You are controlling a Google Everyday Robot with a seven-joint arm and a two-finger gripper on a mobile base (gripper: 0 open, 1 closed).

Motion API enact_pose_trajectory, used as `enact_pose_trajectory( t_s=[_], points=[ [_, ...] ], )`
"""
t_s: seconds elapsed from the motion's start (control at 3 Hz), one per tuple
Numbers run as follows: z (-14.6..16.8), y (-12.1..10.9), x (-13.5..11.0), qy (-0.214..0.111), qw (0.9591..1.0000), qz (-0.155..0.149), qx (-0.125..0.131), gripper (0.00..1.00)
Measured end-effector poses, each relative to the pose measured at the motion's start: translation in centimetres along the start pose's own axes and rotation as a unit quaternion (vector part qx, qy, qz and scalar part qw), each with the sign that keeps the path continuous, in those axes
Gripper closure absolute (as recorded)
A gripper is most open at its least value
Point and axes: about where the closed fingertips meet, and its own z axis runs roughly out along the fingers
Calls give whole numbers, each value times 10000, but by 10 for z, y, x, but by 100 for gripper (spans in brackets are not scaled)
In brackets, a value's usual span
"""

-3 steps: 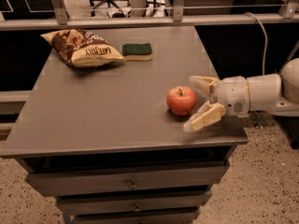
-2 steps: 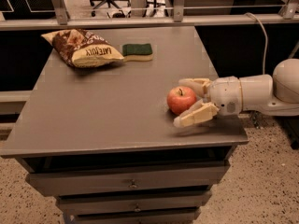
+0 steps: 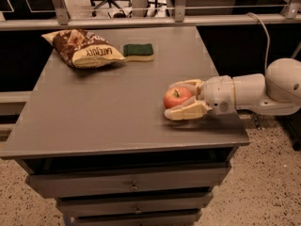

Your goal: Move apple near brown chip bag

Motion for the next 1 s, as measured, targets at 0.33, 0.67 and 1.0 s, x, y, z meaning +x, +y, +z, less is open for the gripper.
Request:
enact_pose_trajectory(
  t_s=[0.33,0.67,1.0],
  points=[
    [7,-9,-21,-89,9996,-24,252,88],
    [25,-47,-48,-107,9960,-37,891,100],
    [44,-76,-54,-126,9923,5,1231,100]
  ],
)
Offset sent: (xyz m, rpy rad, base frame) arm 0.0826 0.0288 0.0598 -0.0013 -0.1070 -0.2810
